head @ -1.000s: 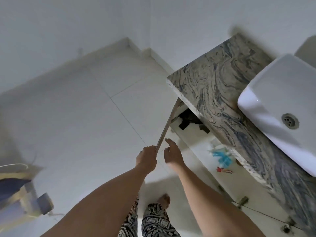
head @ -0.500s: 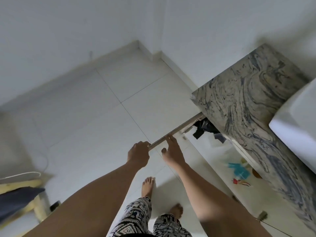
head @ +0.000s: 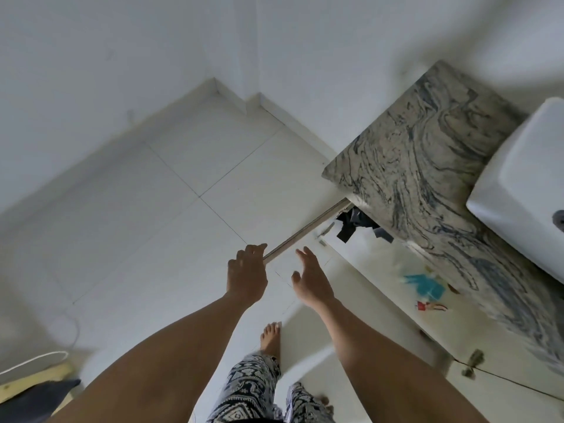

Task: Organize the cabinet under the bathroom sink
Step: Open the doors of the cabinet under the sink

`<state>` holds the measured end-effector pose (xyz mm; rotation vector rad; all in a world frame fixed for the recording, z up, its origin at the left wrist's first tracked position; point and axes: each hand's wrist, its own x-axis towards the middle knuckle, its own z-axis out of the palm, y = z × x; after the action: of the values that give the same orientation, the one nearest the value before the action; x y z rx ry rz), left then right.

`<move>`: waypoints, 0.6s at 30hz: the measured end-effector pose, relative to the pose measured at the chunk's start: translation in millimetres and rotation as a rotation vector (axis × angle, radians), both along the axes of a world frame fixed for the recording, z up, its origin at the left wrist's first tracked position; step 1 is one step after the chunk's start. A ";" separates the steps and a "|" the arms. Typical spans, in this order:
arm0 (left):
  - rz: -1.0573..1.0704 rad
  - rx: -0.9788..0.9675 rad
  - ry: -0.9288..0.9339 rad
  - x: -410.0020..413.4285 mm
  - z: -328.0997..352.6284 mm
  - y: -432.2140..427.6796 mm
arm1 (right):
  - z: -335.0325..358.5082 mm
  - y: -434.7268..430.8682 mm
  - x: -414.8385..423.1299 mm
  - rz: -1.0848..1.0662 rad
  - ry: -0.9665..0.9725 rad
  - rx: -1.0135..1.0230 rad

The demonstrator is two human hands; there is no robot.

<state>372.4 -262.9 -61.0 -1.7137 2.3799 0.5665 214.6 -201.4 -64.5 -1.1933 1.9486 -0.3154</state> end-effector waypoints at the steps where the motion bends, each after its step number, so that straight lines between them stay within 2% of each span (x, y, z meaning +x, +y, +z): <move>1: -0.037 -0.061 0.026 -7.2 0.3 2.4 | -1.8 9.1 -8.2 -0.050 -0.004 0.017; 3: -0.140 -0.150 0.059 -23.6 -1.6 9.2 | -4.3 32.0 -26.9 -0.155 -0.002 0.049; 5: -0.276 -0.133 0.063 -43.4 0.1 21.5 | -5.6 61.6 -46.7 -0.256 -0.001 0.070; 8: -0.439 -0.018 0.059 -76.0 1.3 49.3 | -5.2 116.4 -74.8 -0.446 -0.009 0.095; 11: -0.516 0.107 0.057 -107.6 0.7 86.5 | -4.5 180.5 -95.2 -0.620 -0.013 0.125; 18: -0.701 0.216 -0.011 -163.5 -19.9 179.0 | -21.5 313.0 -122.1 -0.834 0.009 0.171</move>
<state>208.9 -83.9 -81.0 -0.7112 2.5619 0.6447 92.6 111.6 -86.0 -0.2203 2.3437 -0.5476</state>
